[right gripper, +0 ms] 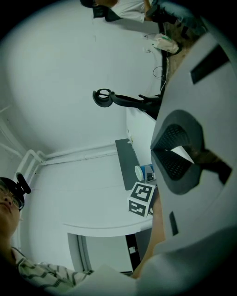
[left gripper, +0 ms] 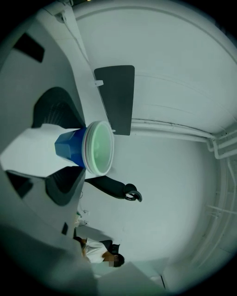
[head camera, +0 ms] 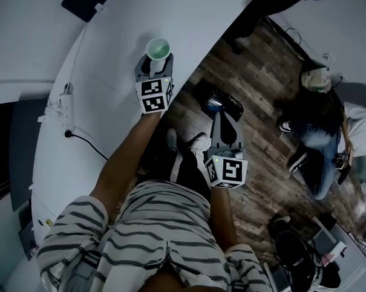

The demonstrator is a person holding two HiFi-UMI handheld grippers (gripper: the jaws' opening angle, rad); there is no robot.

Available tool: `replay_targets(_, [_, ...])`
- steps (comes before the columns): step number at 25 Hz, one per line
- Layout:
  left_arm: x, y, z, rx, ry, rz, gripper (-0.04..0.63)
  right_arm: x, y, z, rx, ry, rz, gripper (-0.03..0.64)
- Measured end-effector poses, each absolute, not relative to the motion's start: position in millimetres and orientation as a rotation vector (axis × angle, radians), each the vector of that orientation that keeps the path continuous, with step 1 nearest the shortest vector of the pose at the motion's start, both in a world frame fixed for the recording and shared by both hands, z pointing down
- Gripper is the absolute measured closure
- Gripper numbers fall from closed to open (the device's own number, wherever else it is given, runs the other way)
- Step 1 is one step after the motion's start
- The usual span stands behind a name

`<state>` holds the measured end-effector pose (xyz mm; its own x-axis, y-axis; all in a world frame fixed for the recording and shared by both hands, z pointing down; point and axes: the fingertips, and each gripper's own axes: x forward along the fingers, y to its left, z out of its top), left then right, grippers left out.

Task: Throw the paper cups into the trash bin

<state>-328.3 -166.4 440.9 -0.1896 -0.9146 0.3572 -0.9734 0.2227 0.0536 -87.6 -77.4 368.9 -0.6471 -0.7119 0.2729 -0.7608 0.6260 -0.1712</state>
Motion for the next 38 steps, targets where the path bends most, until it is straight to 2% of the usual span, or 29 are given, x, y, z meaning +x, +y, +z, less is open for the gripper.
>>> replay_targets(38, [-151,-123,321,2.202,-1.911,0.266,0.324,27,-80,285,1.613,-2.610,0.280,0.606])
